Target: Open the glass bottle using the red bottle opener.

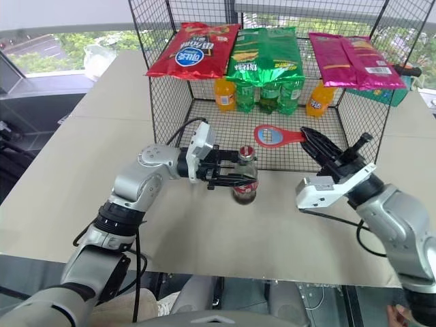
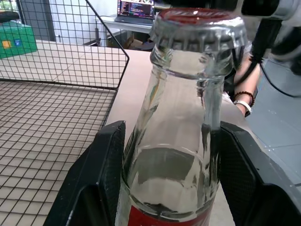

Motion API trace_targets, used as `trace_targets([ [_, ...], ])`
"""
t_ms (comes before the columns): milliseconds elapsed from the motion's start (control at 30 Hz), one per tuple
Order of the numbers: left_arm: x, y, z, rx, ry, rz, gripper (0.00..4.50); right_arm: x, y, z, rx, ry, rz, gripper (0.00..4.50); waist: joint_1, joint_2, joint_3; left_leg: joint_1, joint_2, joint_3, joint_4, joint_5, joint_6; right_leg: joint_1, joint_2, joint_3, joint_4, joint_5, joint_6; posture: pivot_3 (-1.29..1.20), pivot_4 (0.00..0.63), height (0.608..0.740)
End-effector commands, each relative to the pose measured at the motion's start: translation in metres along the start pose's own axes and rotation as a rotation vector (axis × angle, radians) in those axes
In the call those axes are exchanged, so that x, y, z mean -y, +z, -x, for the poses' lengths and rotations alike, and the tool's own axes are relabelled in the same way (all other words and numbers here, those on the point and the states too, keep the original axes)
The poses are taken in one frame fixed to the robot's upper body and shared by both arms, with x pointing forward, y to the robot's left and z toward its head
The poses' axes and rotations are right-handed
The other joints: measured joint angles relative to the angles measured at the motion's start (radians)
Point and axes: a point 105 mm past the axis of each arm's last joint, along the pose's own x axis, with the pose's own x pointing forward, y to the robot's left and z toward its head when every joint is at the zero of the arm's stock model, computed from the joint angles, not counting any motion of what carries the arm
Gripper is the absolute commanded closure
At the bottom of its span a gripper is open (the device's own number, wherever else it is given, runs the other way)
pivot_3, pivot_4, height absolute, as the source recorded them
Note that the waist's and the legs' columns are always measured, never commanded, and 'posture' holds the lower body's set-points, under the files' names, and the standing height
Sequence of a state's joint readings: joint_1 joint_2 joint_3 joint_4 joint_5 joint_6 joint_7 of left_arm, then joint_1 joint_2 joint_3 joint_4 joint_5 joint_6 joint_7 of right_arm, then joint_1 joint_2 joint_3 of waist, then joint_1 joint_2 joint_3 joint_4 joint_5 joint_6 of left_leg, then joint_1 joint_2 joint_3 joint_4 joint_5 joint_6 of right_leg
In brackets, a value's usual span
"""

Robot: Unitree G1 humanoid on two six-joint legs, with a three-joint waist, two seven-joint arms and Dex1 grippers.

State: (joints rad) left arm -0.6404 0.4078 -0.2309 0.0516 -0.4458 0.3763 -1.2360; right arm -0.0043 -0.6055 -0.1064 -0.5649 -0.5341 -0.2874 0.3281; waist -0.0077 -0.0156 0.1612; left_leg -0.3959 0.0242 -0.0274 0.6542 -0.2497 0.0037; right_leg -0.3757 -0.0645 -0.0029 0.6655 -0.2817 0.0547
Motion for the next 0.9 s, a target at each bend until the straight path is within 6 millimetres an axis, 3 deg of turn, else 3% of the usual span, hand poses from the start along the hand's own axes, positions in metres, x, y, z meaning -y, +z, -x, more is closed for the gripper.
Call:
trace_targets([
  [33,-0.003,-0.002,0.003,-0.011,0.034,-0.01,2.27,-0.003,0.024,-0.006,0.049,-0.049,-0.051,4.5,-0.004,0.001,0.0,0.0,0.0,0.0,0.0,0.0,0.0,0.0,0.0,0.0,0.001,0.0,0.0,0.0,0.15,0.74],
  [467,-0.002,-0.001,0.004,-0.013,0.039,-0.008,2.27,-0.048,0.031,0.001,0.019,0.017,-0.117,4.5,0.001,0.0,0.0,0.0,0.0,0.0,0.0,0.0,0.0,0.0,0.0,0.0,0.0,0.0,0.0,0.0,0.15,0.74],
  [900,-0.002,0.0,0.004,-0.015,0.039,-0.008,2.27,-0.068,0.034,-0.009,0.046,0.081,-0.075,4.5,-0.002,0.0,0.0,0.0,0.0,0.0,0.0,0.0,0.0,0.0,0.0,0.0,0.0,0.0,0.0,0.0,0.15,0.74],
])
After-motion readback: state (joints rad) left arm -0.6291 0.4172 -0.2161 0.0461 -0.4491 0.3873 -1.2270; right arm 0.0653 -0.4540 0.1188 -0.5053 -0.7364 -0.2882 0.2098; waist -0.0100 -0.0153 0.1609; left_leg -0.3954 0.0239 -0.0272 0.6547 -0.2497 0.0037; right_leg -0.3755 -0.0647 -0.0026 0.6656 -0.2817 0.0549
